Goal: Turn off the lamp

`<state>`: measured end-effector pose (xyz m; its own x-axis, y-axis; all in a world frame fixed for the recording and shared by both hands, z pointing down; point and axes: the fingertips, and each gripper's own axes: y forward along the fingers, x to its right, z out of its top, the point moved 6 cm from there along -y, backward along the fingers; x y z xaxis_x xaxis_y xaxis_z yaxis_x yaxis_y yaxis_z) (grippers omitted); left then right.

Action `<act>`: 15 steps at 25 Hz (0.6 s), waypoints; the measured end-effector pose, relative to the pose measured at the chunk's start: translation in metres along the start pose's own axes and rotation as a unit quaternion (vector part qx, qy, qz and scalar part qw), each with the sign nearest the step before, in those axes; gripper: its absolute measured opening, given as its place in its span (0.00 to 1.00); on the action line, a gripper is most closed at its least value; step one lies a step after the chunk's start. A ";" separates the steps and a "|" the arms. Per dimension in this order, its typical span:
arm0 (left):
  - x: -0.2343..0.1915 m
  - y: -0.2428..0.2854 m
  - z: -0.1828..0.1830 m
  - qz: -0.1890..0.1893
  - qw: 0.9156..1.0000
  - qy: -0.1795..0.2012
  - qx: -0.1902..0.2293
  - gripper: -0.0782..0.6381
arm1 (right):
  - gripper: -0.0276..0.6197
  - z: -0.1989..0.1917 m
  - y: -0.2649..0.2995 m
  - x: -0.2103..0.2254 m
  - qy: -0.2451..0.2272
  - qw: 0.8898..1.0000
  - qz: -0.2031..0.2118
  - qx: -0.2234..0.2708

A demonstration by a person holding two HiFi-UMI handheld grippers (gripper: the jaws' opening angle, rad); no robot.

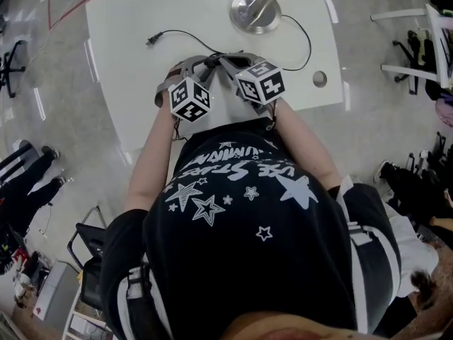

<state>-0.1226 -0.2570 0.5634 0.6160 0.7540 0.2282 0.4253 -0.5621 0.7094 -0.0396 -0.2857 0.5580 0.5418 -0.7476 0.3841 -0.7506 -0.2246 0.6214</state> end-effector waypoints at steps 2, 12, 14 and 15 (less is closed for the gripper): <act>0.000 0.002 0.000 -0.001 1.000 -0.003 0.000 0.29 | 0.05 -0.001 0.000 0.004 -0.001 1.000 0.001 -0.001; 0.004 0.004 0.000 0.025 1.000 -0.006 0.005 0.29 | 0.05 -0.001 -0.007 0.002 0.004 1.000 -0.010 0.000; 0.006 0.004 -0.001 0.033 0.999 -0.009 0.007 0.29 | 0.05 0.000 -0.011 0.000 0.005 1.000 -0.010 0.005; 0.006 0.005 -0.002 0.037 0.999 -0.010 0.008 0.29 | 0.05 -0.001 -0.013 -0.001 0.007 1.000 -0.009 0.006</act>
<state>-0.1181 -0.2546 0.5693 0.6593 0.7029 0.2669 0.3881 -0.6222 0.6799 -0.0299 -0.2816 0.5508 0.5599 -0.7349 0.3827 -0.7457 -0.2456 0.6194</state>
